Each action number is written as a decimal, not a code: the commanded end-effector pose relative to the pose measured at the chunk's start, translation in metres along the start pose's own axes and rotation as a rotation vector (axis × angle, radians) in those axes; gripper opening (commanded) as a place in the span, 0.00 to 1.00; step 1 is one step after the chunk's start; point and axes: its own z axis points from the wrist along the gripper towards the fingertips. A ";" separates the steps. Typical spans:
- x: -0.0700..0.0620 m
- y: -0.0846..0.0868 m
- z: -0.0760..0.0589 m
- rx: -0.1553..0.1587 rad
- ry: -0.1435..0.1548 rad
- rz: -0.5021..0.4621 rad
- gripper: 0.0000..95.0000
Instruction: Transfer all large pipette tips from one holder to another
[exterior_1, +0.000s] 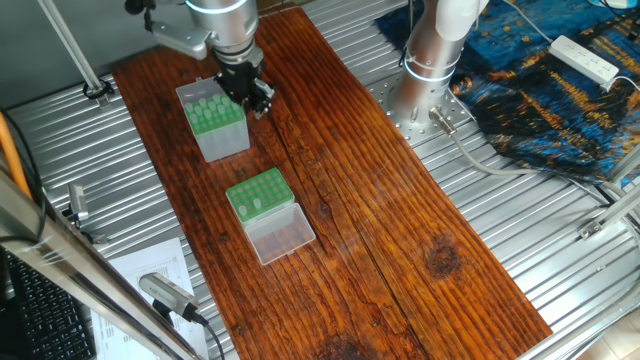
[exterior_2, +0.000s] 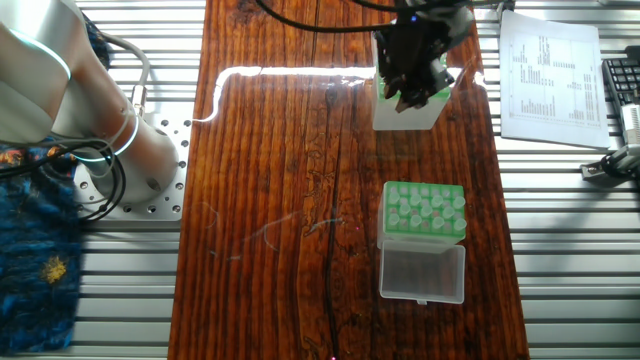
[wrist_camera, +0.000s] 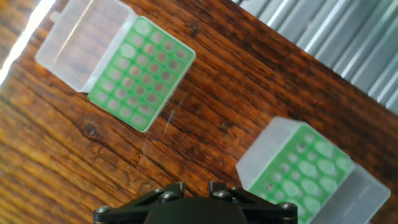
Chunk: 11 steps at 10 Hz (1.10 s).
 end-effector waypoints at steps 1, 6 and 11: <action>0.000 0.000 0.001 -0.002 -0.003 0.075 0.20; 0.000 0.000 0.000 -0.048 -0.020 0.288 0.20; 0.000 0.000 0.000 -0.054 0.015 0.453 0.20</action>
